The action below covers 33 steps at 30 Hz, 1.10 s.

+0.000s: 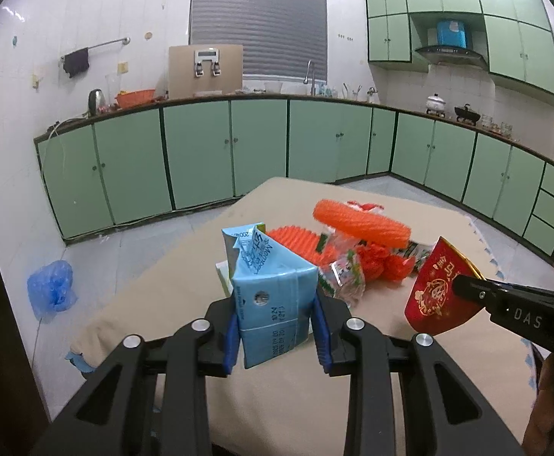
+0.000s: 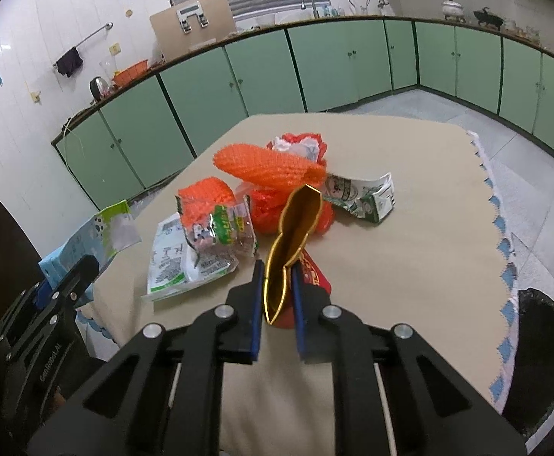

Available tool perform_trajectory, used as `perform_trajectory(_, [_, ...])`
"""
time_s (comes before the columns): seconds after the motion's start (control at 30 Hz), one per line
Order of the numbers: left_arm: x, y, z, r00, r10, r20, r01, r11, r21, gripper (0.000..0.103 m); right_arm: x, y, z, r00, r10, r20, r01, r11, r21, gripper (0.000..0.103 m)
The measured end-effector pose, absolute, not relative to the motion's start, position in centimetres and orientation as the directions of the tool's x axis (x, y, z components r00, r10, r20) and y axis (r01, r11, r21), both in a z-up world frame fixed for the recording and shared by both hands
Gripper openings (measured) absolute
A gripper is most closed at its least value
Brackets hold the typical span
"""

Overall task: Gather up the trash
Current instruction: 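Carry the carton and red envelope over the bin with both tools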

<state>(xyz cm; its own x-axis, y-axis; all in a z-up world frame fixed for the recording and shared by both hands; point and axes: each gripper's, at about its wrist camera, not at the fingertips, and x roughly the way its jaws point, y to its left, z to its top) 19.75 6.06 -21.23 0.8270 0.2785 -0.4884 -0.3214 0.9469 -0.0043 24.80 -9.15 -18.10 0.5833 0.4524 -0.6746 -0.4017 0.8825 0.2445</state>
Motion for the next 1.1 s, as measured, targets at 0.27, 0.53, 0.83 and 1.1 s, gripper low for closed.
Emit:
perform_trajectory(0.27, [18.2,4.5,-19.0,0.853,0.257,-0.455,-0.289,0.957,-0.002,0.032,23.1,-10.9,-16.0,0.622,0.441,-0.647,-0.382,0.892,0.241,0.012])
perform_trajectory(0.53, [17.3,1.7,-17.1,0.883,0.197,-0.425,-0.215,0.977,0.006,0.032,21.2,-14.8,-13.8,0.674,0.407,-0.616,-0.341,0.912,0.23,0.012])
perform_trajectory(0.83, [18.2,-6.5,-15.5,0.911,0.001,-0.412,0.006,1.0,0.017,0.032,19.2,-23.9,-12.6,0.756,0.273,-0.595,-0.189,0.961,0.202,0.012])
perform_trajectory(1.1, [20.4,-17.1,-16.3,0.872,-0.222,-0.436,0.268,0.962,0.046,0.032,17.6,-35.1,-15.5,0.775,0.096,-0.624,0.042,0.979,0.202,0.012])
